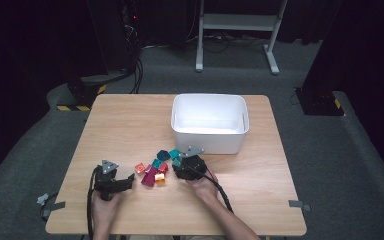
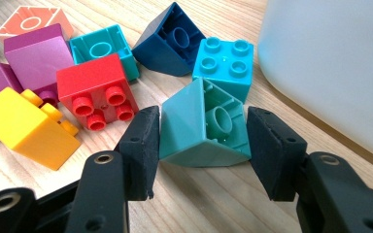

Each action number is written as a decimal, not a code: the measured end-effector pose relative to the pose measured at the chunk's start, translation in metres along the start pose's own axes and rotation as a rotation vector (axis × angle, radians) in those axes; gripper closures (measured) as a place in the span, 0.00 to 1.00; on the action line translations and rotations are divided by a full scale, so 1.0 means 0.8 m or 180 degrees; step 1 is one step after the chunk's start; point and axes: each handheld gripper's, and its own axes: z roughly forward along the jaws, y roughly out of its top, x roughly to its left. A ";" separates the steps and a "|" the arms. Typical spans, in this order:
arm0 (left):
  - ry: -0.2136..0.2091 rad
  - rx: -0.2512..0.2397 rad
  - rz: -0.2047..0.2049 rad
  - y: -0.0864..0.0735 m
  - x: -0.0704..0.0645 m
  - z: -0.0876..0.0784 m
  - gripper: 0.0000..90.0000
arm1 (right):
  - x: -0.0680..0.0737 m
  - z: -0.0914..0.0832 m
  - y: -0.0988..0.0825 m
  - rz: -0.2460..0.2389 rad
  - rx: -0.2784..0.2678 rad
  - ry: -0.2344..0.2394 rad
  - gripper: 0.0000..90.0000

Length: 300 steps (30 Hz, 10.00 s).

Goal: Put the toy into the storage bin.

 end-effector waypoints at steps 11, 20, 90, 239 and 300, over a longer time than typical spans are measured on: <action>0.0001 0.0001 0.0002 0.000 0.000 0.000 0.16 | 0.000 -0.009 -0.002 -0.0007 -0.0040 0.0008 0.53; 0.0001 0.0000 0.0000 0.000 0.000 0.000 0.16 | -0.004 -0.022 -0.007 -0.0011 -0.0073 0.0005 0.54; 0.0001 0.0001 0.0002 0.000 0.000 0.000 0.16 | -0.039 -0.160 0.052 -0.0075 -0.0463 0.0243 0.54; 0.0006 -0.0001 0.0003 -0.001 0.000 -0.001 0.16 | 0.060 -0.037 0.022 -0.0133 -0.0190 0.0813 0.52; 0.0003 -0.0001 0.0000 -0.001 -0.001 -0.001 0.16 | 0.072 0.009 0.007 -0.0391 0.0060 0.0643 0.62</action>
